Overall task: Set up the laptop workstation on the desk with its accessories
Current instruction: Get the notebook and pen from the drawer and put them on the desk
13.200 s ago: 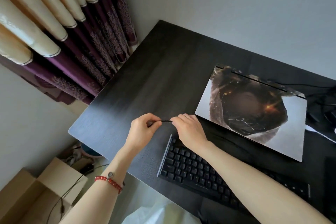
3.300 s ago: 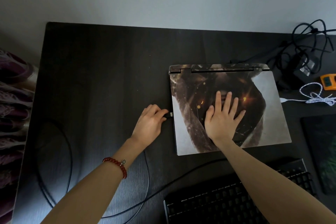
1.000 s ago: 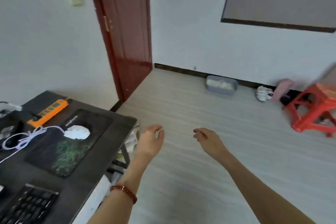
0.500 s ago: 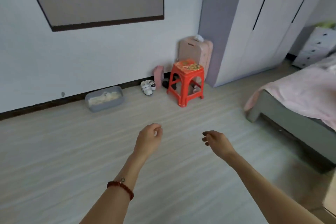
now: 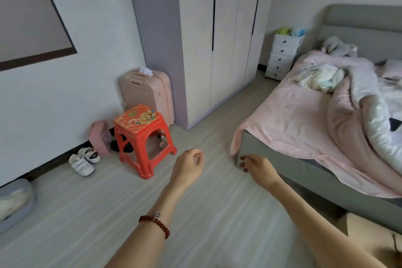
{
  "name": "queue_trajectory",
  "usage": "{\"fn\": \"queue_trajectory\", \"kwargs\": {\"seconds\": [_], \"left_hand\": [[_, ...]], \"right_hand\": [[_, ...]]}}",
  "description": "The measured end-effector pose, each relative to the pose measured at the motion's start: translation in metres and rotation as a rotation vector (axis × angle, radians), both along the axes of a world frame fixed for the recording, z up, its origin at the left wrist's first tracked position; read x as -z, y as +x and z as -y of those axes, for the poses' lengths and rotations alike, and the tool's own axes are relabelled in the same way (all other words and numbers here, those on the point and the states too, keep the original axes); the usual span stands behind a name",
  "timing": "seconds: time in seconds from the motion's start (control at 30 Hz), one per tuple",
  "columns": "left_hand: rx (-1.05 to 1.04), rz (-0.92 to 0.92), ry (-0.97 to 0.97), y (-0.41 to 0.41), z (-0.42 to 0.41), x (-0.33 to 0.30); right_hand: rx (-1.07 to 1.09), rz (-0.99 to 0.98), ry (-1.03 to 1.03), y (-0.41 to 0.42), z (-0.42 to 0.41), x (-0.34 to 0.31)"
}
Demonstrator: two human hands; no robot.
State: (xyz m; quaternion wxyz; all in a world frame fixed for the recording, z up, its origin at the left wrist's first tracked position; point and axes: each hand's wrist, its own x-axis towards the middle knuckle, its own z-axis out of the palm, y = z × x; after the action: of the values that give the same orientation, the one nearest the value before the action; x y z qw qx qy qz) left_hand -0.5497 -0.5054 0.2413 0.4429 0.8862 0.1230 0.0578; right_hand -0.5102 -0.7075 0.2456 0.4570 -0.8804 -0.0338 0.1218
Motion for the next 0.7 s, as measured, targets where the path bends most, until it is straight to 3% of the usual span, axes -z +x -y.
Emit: {"fn": "queue_trajectory", "kwargs": {"seconds": [0.23,0.47,0.7], "left_hand": [[-0.001,0.015,0.033,0.217,0.011,-0.015],[-0.047,0.034,0.229,0.402,-0.063,0.007],[0.066,0.053,0.453,0.636,-0.111,0.004]], "right_hand": [[0.011,-0.019,-0.017,0.233,0.005,-0.005],[-0.063,-0.006,-0.046,0.437,-0.047,0.024],[-0.105,0.086,-0.302,0.645,-0.09,0.02]]}}
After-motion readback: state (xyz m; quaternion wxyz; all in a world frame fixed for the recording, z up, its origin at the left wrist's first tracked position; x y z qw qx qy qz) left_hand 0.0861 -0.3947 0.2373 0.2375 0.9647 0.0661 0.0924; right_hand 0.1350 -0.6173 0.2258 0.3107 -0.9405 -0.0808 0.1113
